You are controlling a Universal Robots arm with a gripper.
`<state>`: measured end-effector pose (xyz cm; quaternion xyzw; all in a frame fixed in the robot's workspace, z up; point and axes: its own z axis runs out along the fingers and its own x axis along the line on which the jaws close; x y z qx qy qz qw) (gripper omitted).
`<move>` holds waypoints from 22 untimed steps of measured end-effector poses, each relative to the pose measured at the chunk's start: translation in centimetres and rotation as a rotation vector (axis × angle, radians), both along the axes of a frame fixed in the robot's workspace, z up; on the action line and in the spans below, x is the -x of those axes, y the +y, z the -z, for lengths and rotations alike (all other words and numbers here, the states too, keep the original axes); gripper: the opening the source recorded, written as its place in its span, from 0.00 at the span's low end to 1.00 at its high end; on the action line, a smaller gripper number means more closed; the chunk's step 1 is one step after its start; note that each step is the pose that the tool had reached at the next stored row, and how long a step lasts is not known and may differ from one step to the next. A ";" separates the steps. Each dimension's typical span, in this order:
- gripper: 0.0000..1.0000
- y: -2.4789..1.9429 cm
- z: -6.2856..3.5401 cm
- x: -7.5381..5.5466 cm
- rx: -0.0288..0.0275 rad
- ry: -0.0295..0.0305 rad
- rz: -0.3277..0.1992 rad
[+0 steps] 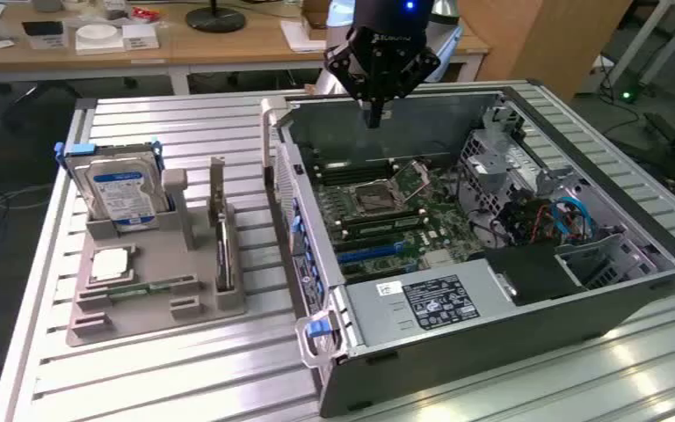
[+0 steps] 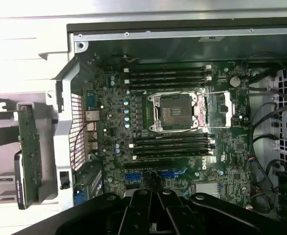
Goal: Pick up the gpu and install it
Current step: 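Reach for the gpu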
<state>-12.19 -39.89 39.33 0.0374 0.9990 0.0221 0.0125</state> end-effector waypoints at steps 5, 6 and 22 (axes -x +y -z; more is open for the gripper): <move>0.10 0.00 0.00 0.1 0.0000 0.0000 0.000; 0.10 0.00 0.00 0.2 0.0001 0.0000 0.000; 0.10 0.00 0.00 1.3 0.0000 0.0000 0.000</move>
